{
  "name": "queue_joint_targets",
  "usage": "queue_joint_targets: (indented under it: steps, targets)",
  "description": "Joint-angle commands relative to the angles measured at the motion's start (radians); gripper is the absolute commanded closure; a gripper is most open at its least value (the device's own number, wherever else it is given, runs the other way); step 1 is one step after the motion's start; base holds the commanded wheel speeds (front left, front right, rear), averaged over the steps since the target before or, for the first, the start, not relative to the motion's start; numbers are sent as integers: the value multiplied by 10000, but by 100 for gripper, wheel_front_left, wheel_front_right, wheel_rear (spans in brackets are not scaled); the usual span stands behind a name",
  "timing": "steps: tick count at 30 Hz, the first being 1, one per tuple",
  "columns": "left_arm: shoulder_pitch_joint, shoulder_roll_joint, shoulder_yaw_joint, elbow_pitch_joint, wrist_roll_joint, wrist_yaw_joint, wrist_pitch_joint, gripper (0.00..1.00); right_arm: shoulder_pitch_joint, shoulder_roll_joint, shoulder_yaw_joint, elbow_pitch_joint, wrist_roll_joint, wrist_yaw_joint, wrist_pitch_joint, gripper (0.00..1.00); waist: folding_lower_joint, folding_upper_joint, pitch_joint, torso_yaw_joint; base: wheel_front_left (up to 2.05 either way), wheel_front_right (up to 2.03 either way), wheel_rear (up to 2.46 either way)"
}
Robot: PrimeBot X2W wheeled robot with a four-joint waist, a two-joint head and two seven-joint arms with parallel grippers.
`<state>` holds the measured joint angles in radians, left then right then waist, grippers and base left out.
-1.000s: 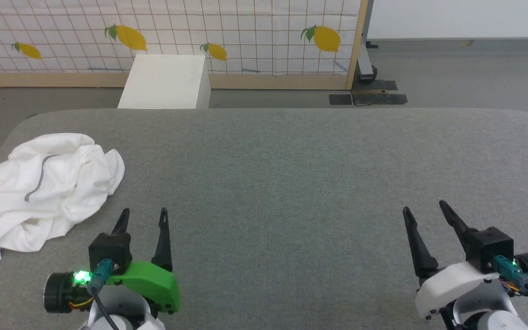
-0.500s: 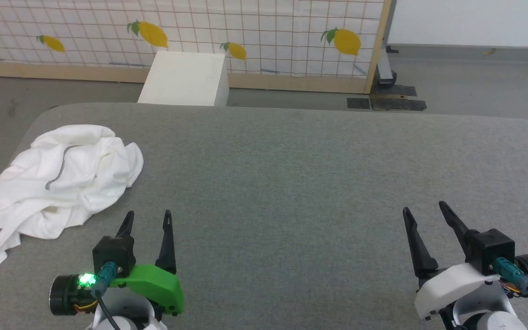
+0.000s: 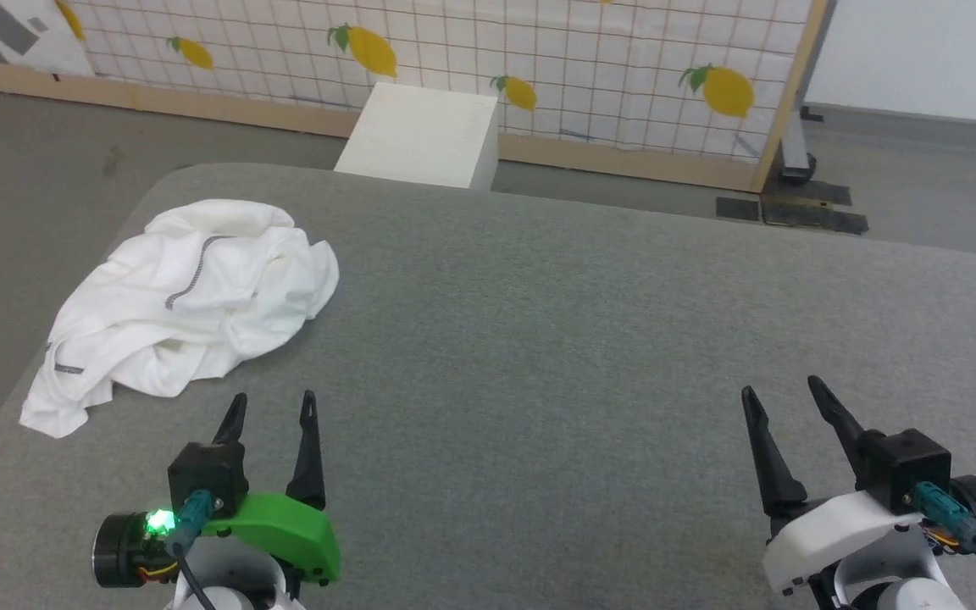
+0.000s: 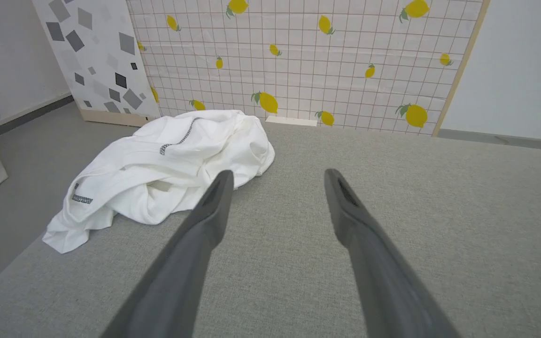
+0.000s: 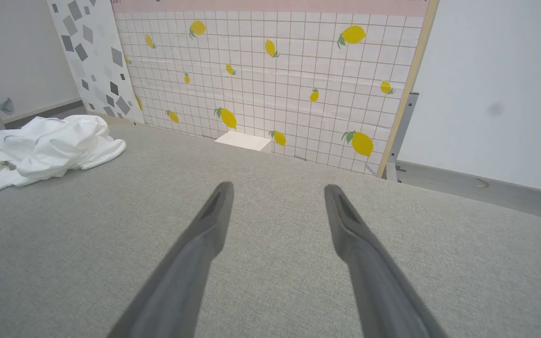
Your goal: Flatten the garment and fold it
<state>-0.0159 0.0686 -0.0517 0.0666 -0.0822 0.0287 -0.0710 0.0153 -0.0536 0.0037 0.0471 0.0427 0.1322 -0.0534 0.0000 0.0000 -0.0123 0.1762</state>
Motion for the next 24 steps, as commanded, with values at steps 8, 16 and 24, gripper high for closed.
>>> queue_joint_targets:
  steps: [8,16,24]
  targets:
    - [-118,160,-93,156,-213,179,-253,0,-159,11,40,122,149,-6,-231,0,0,0,-22,641,0,0,0]
    - [-83,254,-133,240,-387,322,-418,0,-188,13,71,219,224,-6,-342,0,0,0,-68,981,0,0,0]
    - [-103,342,-191,353,-572,450,-582,0,-216,16,63,293,273,-7,-440,0,0,0,-66,1292,0,0,0]
